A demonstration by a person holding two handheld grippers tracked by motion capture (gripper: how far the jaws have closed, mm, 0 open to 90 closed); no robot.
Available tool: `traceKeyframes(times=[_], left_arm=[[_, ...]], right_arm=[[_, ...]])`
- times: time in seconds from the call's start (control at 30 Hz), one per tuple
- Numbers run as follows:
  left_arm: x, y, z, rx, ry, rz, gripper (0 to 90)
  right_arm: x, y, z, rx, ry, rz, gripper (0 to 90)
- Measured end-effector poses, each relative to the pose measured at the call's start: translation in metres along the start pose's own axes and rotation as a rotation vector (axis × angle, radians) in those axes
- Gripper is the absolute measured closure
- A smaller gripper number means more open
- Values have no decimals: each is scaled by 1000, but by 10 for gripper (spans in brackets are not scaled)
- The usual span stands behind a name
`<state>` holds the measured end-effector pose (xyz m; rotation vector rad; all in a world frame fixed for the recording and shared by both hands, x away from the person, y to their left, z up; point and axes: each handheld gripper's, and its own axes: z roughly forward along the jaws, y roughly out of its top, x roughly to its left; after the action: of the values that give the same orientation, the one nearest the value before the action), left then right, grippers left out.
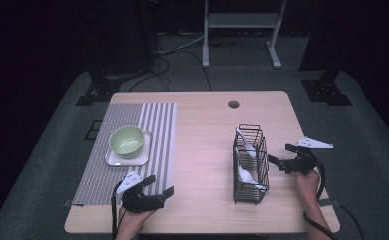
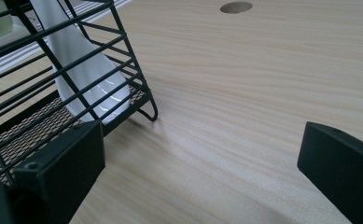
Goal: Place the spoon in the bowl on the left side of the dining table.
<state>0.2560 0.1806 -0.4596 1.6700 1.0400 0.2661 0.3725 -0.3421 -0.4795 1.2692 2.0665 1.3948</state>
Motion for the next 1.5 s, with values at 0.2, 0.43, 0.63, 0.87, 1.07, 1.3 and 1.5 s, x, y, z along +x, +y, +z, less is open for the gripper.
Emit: traceKeyframes(times=[0.2,0.43,0.63,0.87,1.07,1.3,1.5], left_arm=[[-8,6,2,2,-32,4,93],[-15,11,13,16,-73,-2,92],[-28,20,22,9,-114,9,92],[-43,36,27,-3,-150,33,92],[-53,48,35,12,-181,36,92],[-63,56,45,19,-196,47,92],[-69,60,53,25,-204,51,92]], right_arm=[[0,0,-1,-3,4,8,0],[0,0,-1,-5,6,9,0],[0,0,-1,-2,5,8,0],[0,0,-1,-2,4,8,0],[-1,0,-1,-5,7,12,0],[-1,0,-1,-7,8,16,0],[-2,0,-2,-16,12,22,0]])
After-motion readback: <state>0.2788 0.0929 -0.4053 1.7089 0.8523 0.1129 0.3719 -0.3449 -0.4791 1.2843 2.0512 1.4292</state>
